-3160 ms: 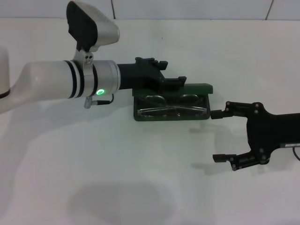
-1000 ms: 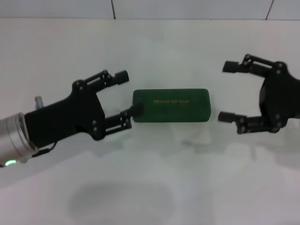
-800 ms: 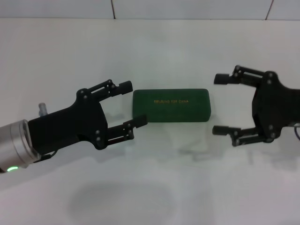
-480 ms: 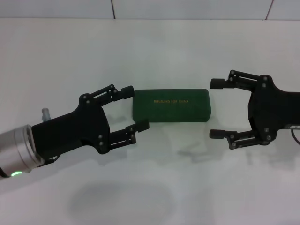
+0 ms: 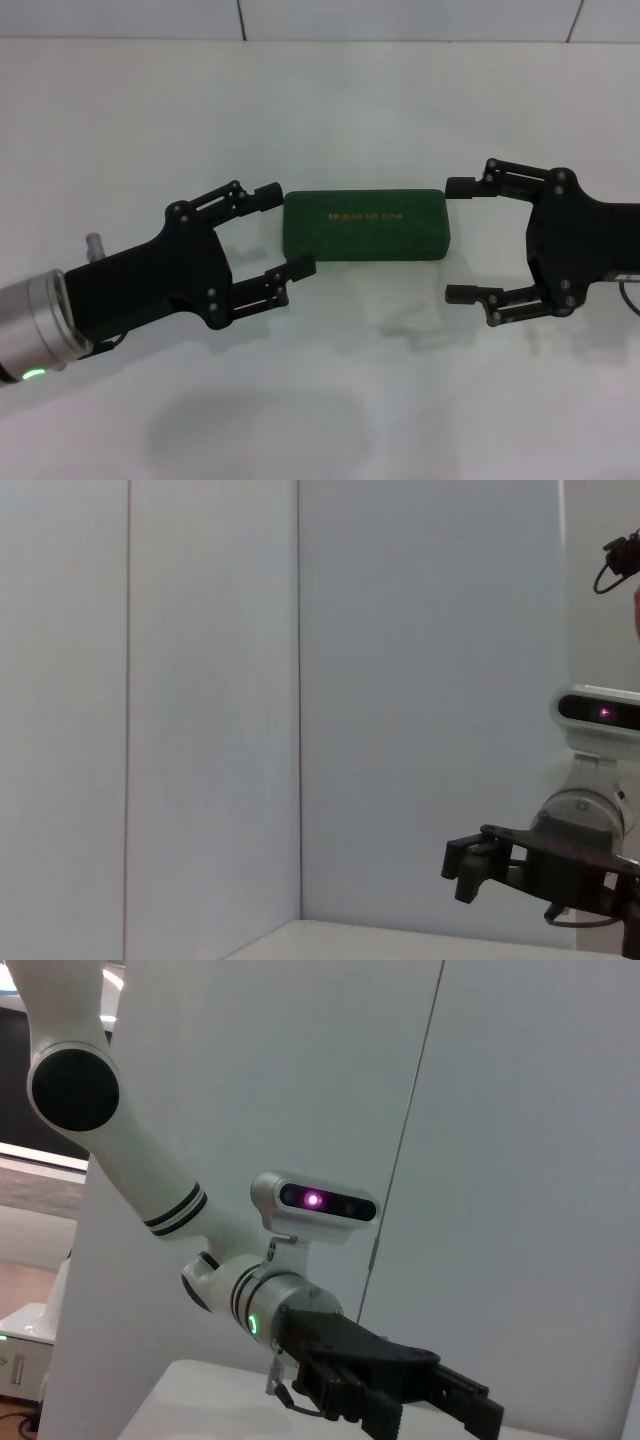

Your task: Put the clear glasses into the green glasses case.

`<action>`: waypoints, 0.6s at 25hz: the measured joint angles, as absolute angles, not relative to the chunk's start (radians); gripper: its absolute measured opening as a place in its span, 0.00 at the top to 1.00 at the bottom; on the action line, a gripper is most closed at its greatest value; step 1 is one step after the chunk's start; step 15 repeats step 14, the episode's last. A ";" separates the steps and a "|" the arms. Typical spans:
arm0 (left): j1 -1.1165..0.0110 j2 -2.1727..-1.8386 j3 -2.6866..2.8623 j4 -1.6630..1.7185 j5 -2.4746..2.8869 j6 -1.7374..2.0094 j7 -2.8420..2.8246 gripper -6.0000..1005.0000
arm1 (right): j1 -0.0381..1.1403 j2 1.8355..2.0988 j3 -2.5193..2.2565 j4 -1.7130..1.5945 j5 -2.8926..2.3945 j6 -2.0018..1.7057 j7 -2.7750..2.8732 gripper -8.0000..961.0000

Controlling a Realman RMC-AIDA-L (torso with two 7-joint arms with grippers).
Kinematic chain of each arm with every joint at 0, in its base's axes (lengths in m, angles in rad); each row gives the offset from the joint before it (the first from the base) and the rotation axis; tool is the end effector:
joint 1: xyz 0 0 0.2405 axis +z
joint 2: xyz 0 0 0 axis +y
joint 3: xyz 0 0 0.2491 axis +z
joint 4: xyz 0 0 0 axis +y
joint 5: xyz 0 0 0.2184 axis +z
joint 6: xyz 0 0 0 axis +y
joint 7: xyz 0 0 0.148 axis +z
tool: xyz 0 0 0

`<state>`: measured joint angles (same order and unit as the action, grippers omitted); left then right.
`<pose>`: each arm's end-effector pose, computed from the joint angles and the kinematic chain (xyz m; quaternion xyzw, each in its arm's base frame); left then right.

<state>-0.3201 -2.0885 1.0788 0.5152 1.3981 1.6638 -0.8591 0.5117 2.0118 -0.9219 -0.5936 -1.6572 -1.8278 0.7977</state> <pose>-0.2536 0.2704 -0.0255 -0.8998 -0.0625 -0.3973 0.1691 0.2205 0.3057 0.0142 -0.9253 -0.1167 0.3470 0.0984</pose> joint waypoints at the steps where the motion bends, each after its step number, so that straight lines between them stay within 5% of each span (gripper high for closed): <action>1: -0.319 -2.089 1.079 0.515 1.397 1.664 -0.859 0.25 | 0.512 2.012 -0.922 -0.594 -1.657 -1.827 0.798 0.08; 15: -0.317 -2.089 1.078 0.512 1.396 1.664 -0.858 0.25 | 0.517 2.012 -0.931 -0.594 -1.661 -1.824 0.797 0.08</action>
